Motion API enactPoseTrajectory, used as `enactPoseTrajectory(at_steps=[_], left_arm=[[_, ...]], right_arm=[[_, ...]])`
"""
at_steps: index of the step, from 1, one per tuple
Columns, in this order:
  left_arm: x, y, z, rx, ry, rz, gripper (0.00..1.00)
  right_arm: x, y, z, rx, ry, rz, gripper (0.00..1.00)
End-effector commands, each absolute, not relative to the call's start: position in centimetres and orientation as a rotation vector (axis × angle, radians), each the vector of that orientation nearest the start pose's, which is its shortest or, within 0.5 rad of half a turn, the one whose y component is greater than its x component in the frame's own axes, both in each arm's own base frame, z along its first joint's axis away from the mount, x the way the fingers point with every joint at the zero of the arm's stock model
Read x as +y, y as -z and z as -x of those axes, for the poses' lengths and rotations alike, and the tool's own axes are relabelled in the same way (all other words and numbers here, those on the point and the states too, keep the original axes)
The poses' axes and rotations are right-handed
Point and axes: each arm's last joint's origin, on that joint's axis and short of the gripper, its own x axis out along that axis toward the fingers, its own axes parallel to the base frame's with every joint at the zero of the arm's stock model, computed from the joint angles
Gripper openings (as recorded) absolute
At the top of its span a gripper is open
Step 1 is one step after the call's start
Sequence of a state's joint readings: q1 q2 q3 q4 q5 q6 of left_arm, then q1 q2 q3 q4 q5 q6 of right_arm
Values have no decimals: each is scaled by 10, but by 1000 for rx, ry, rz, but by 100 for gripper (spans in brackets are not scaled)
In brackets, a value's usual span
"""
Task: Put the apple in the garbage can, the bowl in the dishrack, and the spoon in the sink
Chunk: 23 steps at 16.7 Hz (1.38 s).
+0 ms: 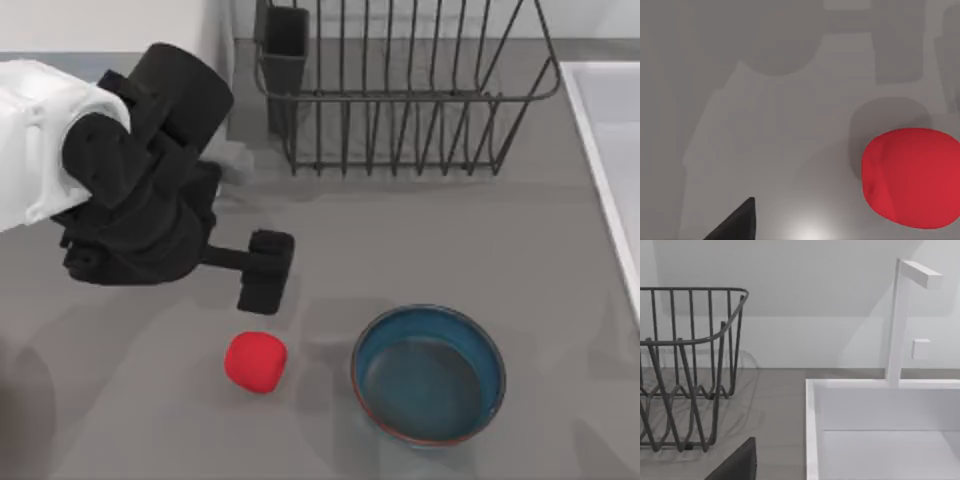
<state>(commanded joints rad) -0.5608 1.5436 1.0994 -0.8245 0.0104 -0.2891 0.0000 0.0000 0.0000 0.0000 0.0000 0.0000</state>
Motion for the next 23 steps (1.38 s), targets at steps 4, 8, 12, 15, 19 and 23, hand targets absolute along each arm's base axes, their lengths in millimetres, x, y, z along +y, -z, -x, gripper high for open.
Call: enactPoseTrajectory(at_steps=[4,8,12,15,19,23], left_arm=[[-198,-189,-265,1490,273,-210,100],[-211,-176,-266,1566,251,-259,100],[-210,-176,-267,1565,249,-255,100],[-210,-163,-267,1569,250,-261,100],[-212,-123,-268,1556,255,-254,100],[-211,-106,-266,1566,251,-259,100]], right_arm=[[-1,-160,-106,0,0,0,100],[-1,-160,-106,0,0,0,100],[-1,-160,-106,0,0,0,100],[-1,-160,-106,0,0,0,100],[-1,-160,-106,0,0,0,100],[-1,-160,-106,0,0,0,100]])
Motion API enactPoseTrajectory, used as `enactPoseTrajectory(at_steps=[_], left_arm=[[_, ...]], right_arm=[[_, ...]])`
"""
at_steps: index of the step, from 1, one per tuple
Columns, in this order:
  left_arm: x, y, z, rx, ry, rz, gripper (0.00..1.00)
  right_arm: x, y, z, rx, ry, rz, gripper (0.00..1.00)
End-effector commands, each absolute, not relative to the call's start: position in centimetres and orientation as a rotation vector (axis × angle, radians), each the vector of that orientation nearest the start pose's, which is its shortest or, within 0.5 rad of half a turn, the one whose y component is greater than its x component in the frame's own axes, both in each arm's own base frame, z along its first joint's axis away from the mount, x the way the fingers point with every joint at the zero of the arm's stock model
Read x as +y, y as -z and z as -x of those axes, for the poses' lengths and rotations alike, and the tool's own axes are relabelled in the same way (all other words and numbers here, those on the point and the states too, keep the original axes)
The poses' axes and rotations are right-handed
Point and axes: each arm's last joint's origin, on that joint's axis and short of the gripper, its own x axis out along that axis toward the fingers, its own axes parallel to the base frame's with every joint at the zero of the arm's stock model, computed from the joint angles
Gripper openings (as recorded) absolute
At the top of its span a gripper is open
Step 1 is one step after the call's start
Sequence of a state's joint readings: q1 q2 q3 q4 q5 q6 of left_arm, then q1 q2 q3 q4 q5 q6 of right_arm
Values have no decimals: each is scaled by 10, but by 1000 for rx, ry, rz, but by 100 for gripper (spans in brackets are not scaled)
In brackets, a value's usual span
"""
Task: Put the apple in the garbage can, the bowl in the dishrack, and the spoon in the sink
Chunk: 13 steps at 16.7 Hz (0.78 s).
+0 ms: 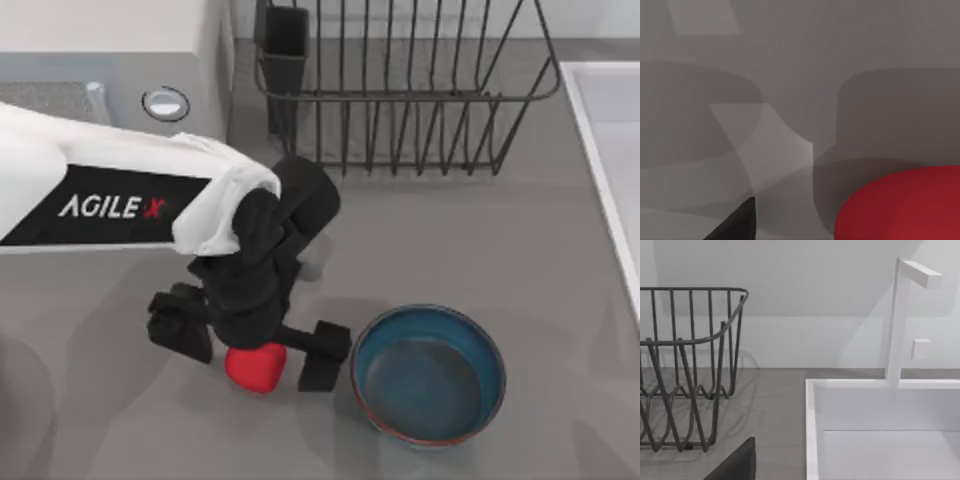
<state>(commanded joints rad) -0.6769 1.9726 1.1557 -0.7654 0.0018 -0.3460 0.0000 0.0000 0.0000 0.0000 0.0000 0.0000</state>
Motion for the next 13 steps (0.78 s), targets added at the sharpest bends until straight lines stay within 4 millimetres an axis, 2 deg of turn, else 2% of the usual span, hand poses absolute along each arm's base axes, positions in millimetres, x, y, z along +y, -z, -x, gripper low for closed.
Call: enactPoseTrajectory(at_steps=[2,13], left_arm=[[-211,-106,-266,1566,251,-259,100],[-211,-106,-266,1566,251,-259,17]], right_arm=[[-1,-160,-106,0,0,0,100],[-1,-160,-106,0,0,0,100]])
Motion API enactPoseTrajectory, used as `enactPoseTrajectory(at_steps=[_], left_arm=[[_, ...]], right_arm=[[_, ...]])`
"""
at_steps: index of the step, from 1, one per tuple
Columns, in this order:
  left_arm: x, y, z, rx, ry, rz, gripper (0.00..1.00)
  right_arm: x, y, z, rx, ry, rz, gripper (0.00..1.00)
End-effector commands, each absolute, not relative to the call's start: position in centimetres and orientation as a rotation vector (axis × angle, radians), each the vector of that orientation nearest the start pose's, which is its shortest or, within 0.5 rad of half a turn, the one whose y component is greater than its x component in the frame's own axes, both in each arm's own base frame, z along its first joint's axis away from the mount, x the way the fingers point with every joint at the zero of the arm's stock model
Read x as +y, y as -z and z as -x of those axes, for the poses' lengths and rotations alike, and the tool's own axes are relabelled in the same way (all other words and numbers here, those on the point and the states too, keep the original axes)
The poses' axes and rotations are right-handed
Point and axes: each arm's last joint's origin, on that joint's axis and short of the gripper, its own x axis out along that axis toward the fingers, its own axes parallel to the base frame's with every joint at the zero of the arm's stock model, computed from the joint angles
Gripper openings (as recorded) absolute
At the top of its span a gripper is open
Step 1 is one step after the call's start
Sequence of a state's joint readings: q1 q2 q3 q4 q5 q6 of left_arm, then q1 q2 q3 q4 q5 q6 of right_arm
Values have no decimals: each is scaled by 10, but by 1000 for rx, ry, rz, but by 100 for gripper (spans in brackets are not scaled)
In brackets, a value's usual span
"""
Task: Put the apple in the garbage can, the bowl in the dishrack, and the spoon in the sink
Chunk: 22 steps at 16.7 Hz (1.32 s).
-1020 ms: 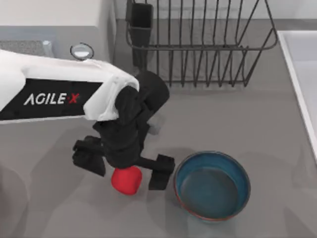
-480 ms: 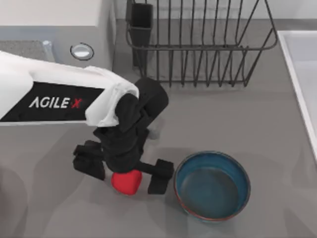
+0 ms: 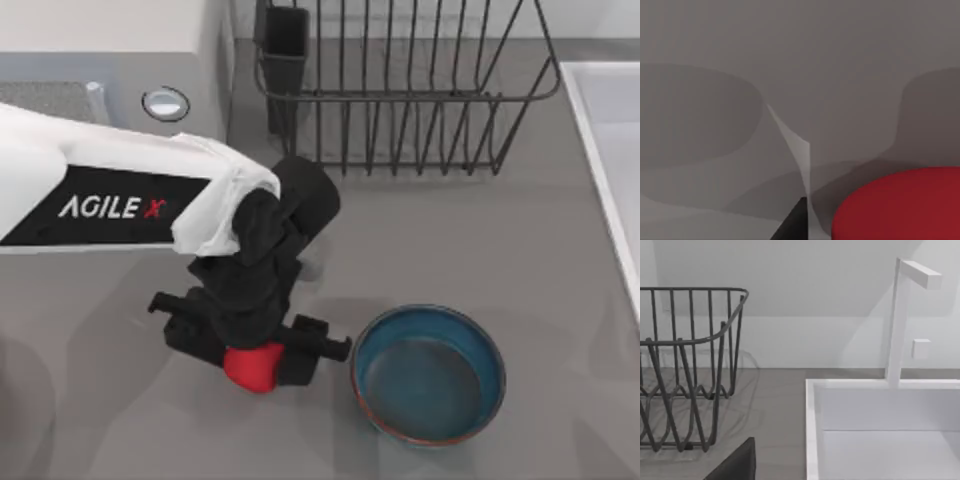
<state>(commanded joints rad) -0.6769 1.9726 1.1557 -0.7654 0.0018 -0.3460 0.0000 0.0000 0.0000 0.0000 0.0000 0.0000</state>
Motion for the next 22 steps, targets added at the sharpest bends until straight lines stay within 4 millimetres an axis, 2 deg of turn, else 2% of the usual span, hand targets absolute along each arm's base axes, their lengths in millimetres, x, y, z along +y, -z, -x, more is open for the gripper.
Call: enactPoseTrajectory(at_steps=[2,3,10,13,22], left_arm=[[-211,-106,-266,1566,251,-259,2],[-211,-106,-266,1566,251,-259,0],[-211,-106,-266,1566,251,-259,0],[-212,-118,-267,1549,257,-255,0],[-212,-210,-267,1553,255,-256,0]], right_arm=[[-1,-160,-106,0,0,0,100],[-1,-160,-106,0,0,0,100],[-1,-160,-106,0,0,0,100],[-1,-160,-106,0,0,0,100],[-1,-160,-106,0,0,0,100]])
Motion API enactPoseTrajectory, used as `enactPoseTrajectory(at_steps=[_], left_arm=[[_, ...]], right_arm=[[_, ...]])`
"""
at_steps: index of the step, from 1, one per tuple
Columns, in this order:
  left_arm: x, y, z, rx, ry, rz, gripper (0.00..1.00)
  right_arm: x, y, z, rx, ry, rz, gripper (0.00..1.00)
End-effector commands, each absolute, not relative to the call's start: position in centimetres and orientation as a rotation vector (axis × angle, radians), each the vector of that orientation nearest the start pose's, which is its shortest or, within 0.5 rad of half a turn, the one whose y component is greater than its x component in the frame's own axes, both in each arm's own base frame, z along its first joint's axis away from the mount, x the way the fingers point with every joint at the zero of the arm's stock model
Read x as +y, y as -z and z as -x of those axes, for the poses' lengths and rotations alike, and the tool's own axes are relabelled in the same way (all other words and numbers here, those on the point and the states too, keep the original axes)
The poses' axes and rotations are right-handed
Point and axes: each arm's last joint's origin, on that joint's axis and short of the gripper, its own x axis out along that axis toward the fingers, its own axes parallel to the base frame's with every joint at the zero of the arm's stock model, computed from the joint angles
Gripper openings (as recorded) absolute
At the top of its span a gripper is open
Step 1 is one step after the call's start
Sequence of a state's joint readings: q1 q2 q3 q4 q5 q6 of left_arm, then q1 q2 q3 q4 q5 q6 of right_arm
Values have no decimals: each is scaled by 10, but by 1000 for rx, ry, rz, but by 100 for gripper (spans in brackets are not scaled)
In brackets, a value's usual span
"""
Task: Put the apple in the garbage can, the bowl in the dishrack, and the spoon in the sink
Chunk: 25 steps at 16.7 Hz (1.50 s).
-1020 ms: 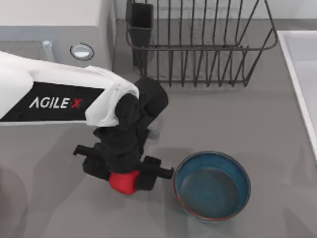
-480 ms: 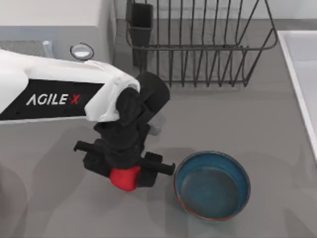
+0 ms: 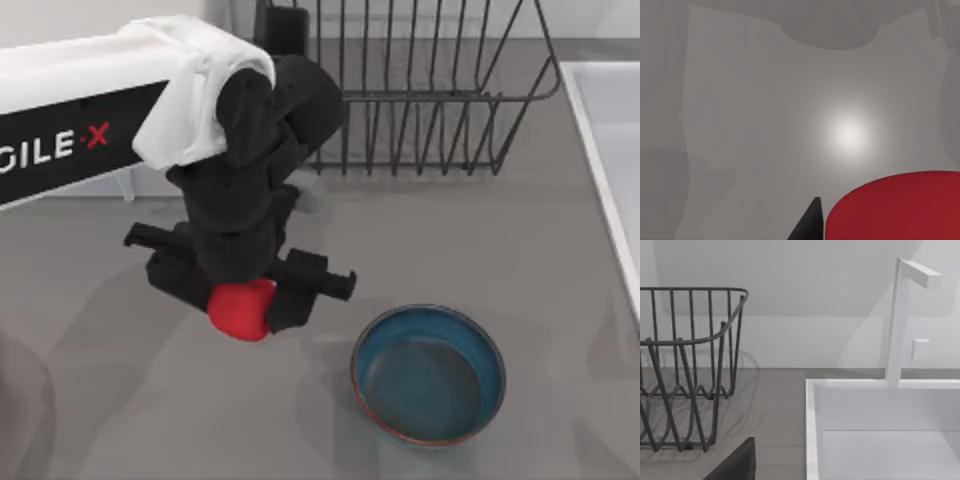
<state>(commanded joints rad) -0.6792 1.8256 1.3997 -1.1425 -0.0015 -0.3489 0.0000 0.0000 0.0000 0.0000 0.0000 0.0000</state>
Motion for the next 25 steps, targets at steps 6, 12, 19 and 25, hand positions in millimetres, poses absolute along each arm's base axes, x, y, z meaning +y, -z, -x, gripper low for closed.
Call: enactPoseTrajectory(at_steps=[6,12,19,25], left_arm=[[-210,-212,-267,1554,252,-254,0],[-141,-227,-295,1590,-75,55,0],[29,-254,-288,1502,-838,763,0],[95,-273,-246,1314,-1199,1139,0]], right_arm=[[-1,-160,-106,0,0,0,100],[-1,-160,-106,0,0,0,100],[-1,-160,-106,0,0,0,100],[-1,-160,-106,0,0,0,100]])
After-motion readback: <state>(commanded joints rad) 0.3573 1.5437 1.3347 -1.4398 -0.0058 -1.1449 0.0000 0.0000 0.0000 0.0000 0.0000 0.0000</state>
